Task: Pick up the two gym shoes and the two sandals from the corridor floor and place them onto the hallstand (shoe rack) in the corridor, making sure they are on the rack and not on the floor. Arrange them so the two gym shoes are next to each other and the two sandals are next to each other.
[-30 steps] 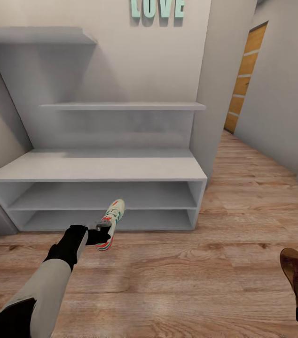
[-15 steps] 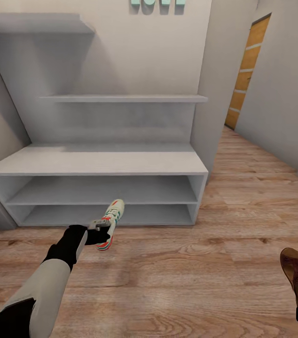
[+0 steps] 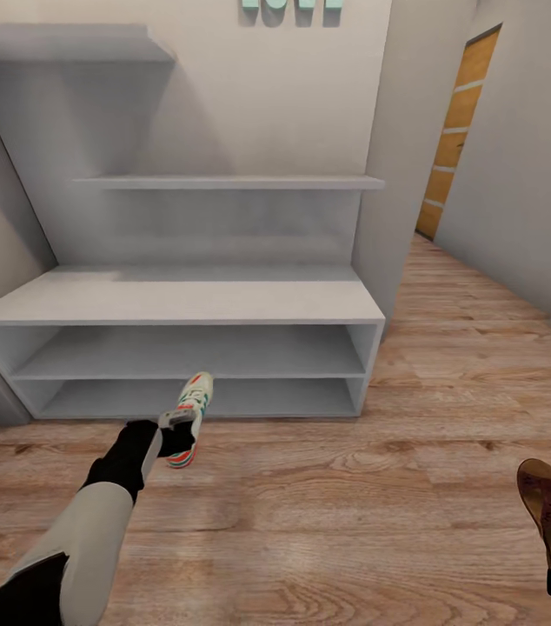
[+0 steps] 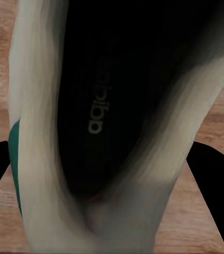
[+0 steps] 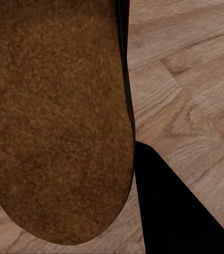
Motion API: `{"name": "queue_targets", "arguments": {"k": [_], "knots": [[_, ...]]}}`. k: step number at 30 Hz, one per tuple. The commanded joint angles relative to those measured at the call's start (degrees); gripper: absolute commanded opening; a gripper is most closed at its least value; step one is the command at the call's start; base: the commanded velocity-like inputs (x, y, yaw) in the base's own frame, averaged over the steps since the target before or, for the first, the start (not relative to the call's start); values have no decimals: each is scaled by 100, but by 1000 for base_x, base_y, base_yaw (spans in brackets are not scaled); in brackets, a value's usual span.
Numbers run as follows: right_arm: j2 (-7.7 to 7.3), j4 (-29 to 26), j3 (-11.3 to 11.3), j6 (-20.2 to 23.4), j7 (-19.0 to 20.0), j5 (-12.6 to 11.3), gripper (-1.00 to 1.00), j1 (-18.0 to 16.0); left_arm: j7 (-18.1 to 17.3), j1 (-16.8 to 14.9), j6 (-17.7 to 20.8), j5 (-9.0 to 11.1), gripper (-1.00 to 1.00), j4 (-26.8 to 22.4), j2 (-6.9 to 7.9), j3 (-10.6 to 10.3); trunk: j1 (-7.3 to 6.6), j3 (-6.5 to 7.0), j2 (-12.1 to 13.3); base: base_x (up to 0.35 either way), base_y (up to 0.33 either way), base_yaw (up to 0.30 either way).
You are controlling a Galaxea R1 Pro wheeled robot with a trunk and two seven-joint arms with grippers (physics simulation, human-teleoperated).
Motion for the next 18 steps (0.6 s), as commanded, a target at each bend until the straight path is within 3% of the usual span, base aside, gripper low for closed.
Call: {"name": "queue_targets", "arguments": {"k": [1,7,11,18], "knots": [[3,7,-46,-20,22,37,-100,-6,21,-3,14,-14,-100,-7,-39,72,-1,-5,-2,0,0,0],[3,14,-44,-20,22,36,-100,-9,136,-7,-8,103,-100,-11,-123,100,-1,-5,-2,49,-21,0],[3,14,-42,-20,22,37,-100,-10,160,-8,-453,119,-100,69,-170,106,-1,-5,-2,254,-174,0],[3,15,-42,-20,22,38,-100,-9,165,-22,-560,120,-100,87,-223,92,-1,-5,-2,280,-197,0]]}}
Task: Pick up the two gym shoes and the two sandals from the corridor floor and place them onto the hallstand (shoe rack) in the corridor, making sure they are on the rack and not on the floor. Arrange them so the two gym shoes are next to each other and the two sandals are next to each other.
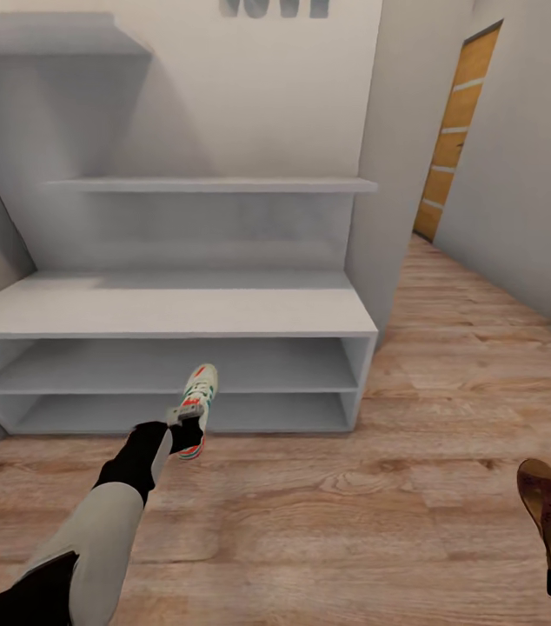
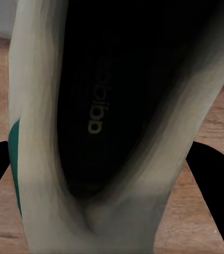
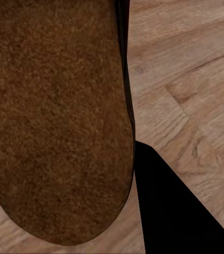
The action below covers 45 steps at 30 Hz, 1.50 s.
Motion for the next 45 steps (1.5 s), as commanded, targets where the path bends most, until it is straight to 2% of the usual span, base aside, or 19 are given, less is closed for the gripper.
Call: {"name": "queue_targets", "arguments": {"k": [1,19,28,45], "knots": [[3,8,-47,-21,22,39,-100,-9,-48,-7,26,-58,-100,-11,-10,45,2,-5,-2,281,-198,0],[3,23,-47,-21,22,40,-100,-9,-56,-30,34,-58,-100,-18,2,70,2,-5,-2,291,-182,0],[5,33,-47,-21,19,40,-100,-8,-56,-21,30,-54,-100,-23,27,103,2,-5,-2,306,76,0],[6,14,-47,-13,17,37,-100,-10,-52,4,-1,-64,-100,-65,1,63,2,-5,-2,108,9,0]]}}
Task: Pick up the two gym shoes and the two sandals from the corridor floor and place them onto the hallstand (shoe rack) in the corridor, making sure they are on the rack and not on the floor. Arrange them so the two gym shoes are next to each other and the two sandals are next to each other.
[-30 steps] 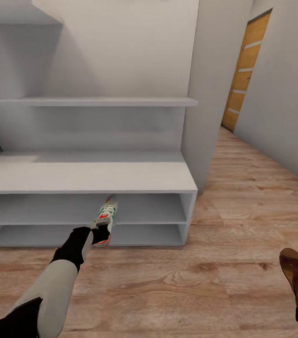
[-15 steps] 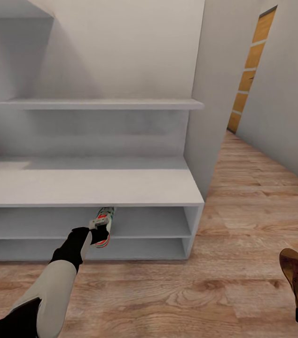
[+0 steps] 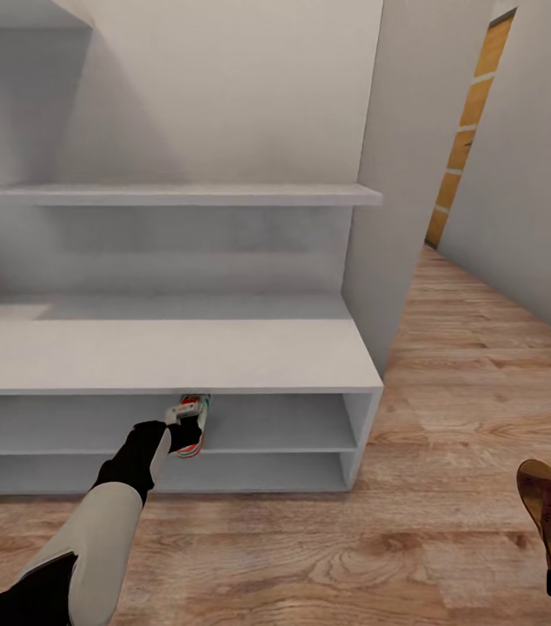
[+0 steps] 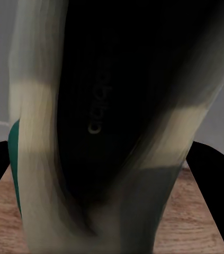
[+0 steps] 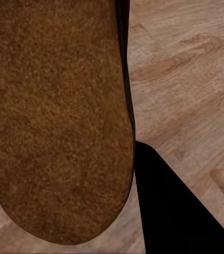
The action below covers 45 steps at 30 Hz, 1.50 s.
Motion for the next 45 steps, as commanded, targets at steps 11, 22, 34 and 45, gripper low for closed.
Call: {"name": "queue_targets", "arguments": {"k": [11,22,34,45], "knots": [[8,0,-51,-10,9,36,-100,-7,-47,-9,24,-59,-100,-37,-4,53,111,-166,-204,2,0,0],[9,-1,-47,-10,8,36,-100,-7,-52,-1,17,-53,-100,-7,-4,68,111,-173,-204,143,0,0],[9,8,-47,-10,9,36,-100,-8,-53,-1,-2,-53,-100,26,-3,69,111,-173,-204,121,0,0],[9,8,-47,-10,12,36,-100,-6,-61,-1,3,-53,100,32,0,73,111,-173,-204,27,0,0]]}}
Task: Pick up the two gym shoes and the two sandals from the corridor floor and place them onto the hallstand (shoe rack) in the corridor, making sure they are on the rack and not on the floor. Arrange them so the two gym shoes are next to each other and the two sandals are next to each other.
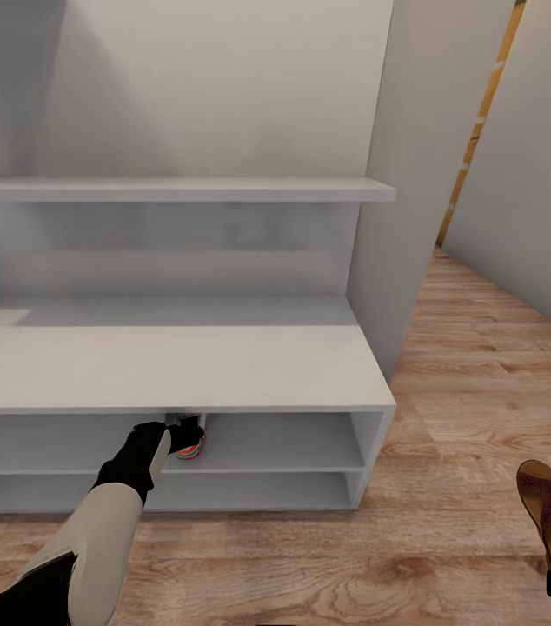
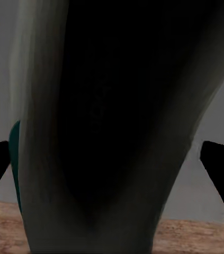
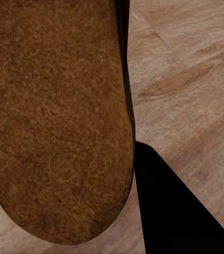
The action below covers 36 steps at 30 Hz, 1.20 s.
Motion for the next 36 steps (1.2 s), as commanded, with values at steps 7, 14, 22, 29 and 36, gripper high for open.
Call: {"name": "queue_targets", "arguments": {"k": [7,14,22,29,36], "knots": [[3,6,-46,-20,19,39,-100,-8,-54,-4,20,-59,100,-16,11,44,-1,-5,-2,0,0,0],[3,6,-46,-20,19,39,-100,-10,-56,-4,19,-59,100,-38,28,43,-1,-5,-2,-182,0,0],[8,13,-46,-20,20,39,-100,-9,-49,4,-124,-59,100,-28,32,43,-1,-5,-2,-321,27,0],[12,16,-46,-24,18,39,-100,-9,-85,27,-232,-13,100,-35,35,43,-1,-5,-2,-329,73,0],[12,30,-46,-29,17,39,-100,-7,-253,876,-1363,276,100,-73,122,3,-1,-5,-2,-298,52,0]]}}
